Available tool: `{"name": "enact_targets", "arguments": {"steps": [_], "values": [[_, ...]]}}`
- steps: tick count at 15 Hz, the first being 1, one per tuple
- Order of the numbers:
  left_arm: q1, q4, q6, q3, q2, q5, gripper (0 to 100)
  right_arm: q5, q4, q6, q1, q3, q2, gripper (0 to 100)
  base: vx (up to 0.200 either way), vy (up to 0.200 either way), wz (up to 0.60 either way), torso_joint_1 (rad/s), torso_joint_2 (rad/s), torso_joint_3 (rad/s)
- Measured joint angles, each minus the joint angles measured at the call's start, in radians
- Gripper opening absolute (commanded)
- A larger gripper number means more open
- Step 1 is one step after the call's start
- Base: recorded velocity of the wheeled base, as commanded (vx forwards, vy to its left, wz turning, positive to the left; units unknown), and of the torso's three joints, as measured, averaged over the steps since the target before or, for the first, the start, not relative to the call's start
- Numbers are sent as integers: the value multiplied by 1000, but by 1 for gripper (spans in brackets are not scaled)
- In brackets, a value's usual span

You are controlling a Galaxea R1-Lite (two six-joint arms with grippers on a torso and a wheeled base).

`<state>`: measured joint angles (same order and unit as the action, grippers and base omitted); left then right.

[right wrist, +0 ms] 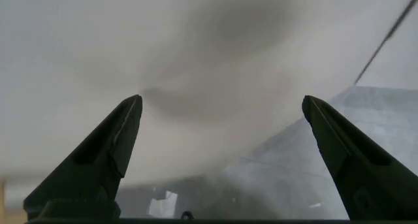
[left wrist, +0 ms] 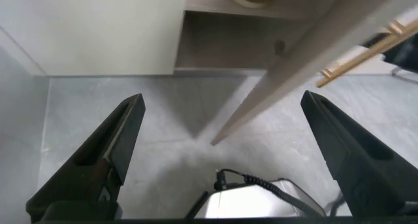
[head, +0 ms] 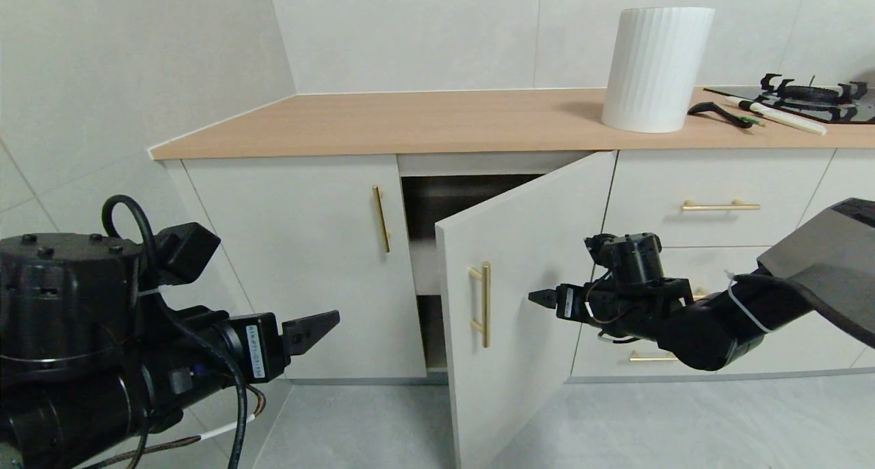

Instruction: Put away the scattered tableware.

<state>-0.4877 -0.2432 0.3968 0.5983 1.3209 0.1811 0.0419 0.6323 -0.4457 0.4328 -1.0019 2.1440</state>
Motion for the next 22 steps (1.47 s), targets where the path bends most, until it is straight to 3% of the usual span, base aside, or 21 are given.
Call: {"name": "enact_targets", "arguments": {"steps": [5, 8, 12, 16, 22], "values": [[-1, -1, 1, 1, -1, 1, 100, -13, 37, -193, 41, -91, 56, 100, 0, 0, 0, 0, 0, 0], [-1, -1, 1, 1, 0, 0, 100, -96, 50, -276, 51, -199, 127, 100, 0, 0, 0, 0, 0, 0], [0, 0, 1, 1, 3, 0, 100, -220, 43, -327, 52, -340, 234, 100, 0, 0, 0, 0, 0, 0], [-1, 0, 2, 0, 3, 0, 100, -244, 41, -412, 25, -434, 296, 100, 0, 0, 0, 0, 0, 0], [-1, -1, 2, -1, 3, -2, 100, -279, 39, -436, -43, -518, 350, 100, 0, 0, 0, 0, 0, 0]]}}
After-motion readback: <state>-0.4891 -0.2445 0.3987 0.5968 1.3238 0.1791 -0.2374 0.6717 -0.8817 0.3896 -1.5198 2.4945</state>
